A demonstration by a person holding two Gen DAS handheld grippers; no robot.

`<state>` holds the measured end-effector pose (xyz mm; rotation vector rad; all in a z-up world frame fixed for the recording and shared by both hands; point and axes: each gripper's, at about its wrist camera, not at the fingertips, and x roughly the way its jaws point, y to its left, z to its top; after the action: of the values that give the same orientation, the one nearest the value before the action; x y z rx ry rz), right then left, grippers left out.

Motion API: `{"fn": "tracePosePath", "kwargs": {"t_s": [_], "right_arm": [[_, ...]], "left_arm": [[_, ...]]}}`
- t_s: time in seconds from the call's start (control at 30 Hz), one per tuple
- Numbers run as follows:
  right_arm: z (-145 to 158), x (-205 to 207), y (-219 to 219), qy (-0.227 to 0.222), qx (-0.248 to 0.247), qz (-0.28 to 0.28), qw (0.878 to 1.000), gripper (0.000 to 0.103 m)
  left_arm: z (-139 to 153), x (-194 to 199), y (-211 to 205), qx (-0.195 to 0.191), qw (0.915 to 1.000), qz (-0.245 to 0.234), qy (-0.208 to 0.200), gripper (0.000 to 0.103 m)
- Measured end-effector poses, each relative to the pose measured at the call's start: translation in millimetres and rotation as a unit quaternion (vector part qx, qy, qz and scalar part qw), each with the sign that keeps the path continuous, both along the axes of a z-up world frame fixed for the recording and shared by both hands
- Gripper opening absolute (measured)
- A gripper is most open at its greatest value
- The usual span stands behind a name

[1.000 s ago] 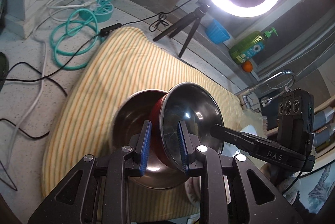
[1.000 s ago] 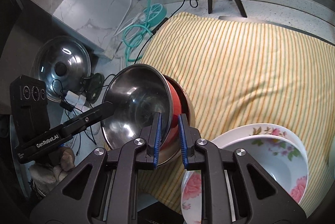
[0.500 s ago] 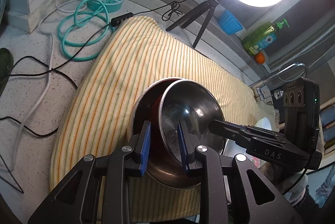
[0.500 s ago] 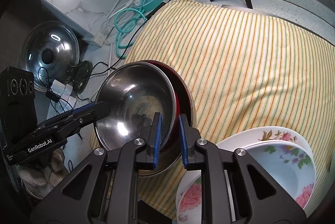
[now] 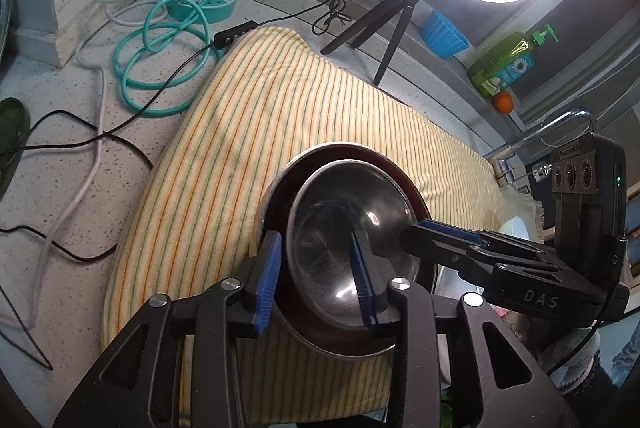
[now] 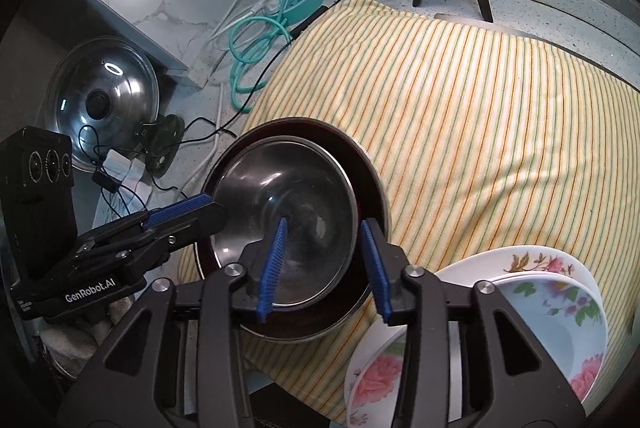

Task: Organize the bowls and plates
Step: 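Lower the red steel bowl into the large steel bowl, then open the right tool and move it to the pale blue bowl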

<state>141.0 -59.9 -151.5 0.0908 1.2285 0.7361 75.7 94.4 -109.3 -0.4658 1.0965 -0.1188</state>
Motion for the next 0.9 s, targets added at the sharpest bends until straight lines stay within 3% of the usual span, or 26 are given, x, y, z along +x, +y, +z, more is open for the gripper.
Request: {"fn": "tracePosePath", "kwargs": {"t_s": [0.2, 0.37, 0.47, 0.73, 0.9], "right_arm": [[12.3, -5.4, -4.0, -0.013, 0.016, -0.001, 1.0, 0.05], [25.4, -11.1, -18.3, -0.028, 0.029, -0.017, 0.999, 0.066], [34.0, -17.3, -31.8, -0.046, 0.024, -0.03, 0.998, 0.067], [46.7, -30.7, -96.3, -0.083, 0.003, -0.092, 0.992, 0.068], [45.2, -34.1, -154.2, -0.08, 0.001, -0.149, 0.986, 0.068]], "left_arm": [[10.8, -2.6, -0.6, 0.001, 0.9999, 0.0, -0.016, 0.034], [18.0, -5.2, -3.6, -0.002, 0.9997, 0.002, -0.025, 0.037], [22.1, -7.5, -10.1, 0.009, 0.9994, -0.001, -0.033, 0.047], [31.0, -5.2, -46.2, 0.019, 0.9981, -0.031, -0.05, 0.048], [35.3, 1.0, -77.7, 0.009, 0.997, -0.047, -0.061, 0.048]]}}
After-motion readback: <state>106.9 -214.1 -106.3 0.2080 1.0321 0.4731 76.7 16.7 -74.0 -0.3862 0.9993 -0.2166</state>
